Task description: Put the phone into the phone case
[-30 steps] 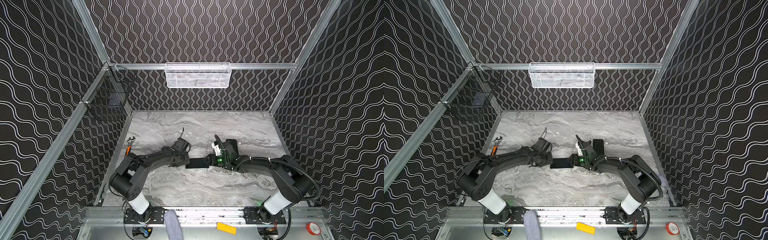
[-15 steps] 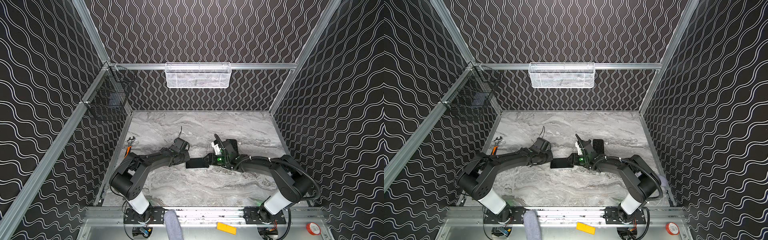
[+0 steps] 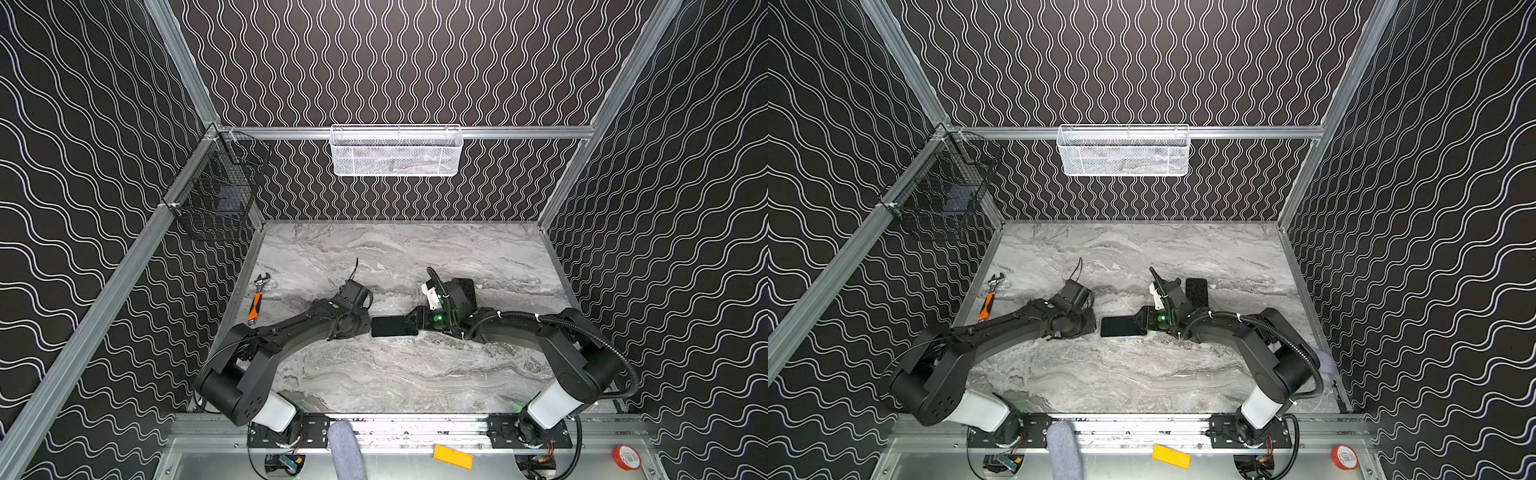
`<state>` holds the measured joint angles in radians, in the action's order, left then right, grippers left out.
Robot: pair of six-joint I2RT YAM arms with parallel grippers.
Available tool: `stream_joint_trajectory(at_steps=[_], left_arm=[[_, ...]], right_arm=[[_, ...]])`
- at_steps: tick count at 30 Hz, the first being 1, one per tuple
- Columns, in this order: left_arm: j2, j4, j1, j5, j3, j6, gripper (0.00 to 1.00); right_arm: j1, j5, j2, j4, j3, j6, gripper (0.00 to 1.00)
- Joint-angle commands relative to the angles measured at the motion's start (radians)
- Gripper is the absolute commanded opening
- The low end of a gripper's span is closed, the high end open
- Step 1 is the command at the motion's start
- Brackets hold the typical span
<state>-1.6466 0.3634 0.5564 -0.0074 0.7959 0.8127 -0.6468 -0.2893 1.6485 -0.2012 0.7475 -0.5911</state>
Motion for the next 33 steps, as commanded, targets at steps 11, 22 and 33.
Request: stream_joint_trajectory(at_steps=[11, 22, 33], left_arm=[[-0.061, -0.136, -0.002, 0.121, -0.019, 0.016, 0.35], [-0.088, -0.198, -0.002, 0.129, -0.017, 0.031, 0.35], [-0.093, -0.203, -0.002, 0.129, 0.007, 0.024, 0.34]], right_arm=[[-0.001, 0.045, -0.051, 0.053, -0.02, 0.023, 0.57], [-0.005, 0.015, -0.009, 0.036, -0.001, 0.015, 0.52], [-0.012, 0.029, 0.002, 0.055, 0.02, 0.021, 0.51]])
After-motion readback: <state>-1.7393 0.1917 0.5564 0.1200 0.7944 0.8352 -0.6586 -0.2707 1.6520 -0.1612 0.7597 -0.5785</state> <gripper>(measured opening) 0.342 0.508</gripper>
